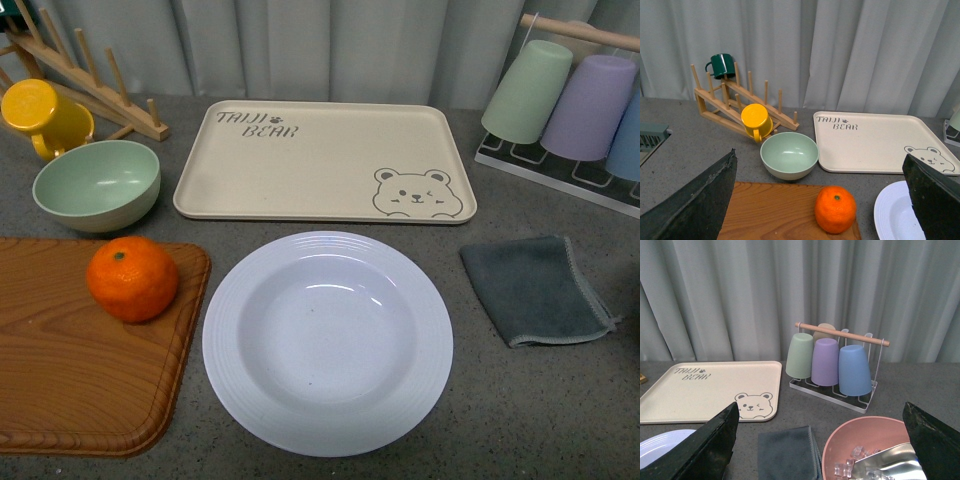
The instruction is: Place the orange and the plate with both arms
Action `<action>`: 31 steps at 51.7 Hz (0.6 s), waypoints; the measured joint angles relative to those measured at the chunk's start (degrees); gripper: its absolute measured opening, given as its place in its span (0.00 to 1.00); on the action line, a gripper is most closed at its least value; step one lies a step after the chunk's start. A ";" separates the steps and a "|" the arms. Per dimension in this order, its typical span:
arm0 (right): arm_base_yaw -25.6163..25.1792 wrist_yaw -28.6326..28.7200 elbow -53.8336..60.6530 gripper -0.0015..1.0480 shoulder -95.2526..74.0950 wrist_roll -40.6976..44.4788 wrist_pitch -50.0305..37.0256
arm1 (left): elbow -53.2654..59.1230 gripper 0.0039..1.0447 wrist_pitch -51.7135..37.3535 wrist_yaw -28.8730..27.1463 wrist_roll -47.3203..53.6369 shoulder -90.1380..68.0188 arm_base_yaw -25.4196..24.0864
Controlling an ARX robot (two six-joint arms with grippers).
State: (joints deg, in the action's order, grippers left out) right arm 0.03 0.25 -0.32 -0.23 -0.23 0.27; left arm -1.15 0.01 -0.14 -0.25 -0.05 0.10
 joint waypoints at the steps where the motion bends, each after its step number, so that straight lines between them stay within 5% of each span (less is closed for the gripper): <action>1: 0.00 0.00 0.00 0.91 0.00 0.00 0.00 | 0.00 0.94 0.00 0.00 0.00 0.00 0.00; 23: 0.00 0.00 0.00 0.91 0.00 0.00 0.00 | 0.00 0.94 0.00 0.00 0.00 -0.02 0.00; 28: 0.02 -0.11 0.00 0.91 0.02 0.00 0.00 | -3.02 0.94 8.87 -25.09 -8.94 -8.76 7.43; 31: -0.02 -0.11 0.00 0.91 0.02 0.02 0.00 | -3.02 0.94 7.80 -30.60 -11.74 -13.22 7.76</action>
State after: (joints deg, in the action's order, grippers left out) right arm 0.01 0.14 -0.32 -0.21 -0.21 0.27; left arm -4.16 7.81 -30.74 -11.99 -13.28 7.86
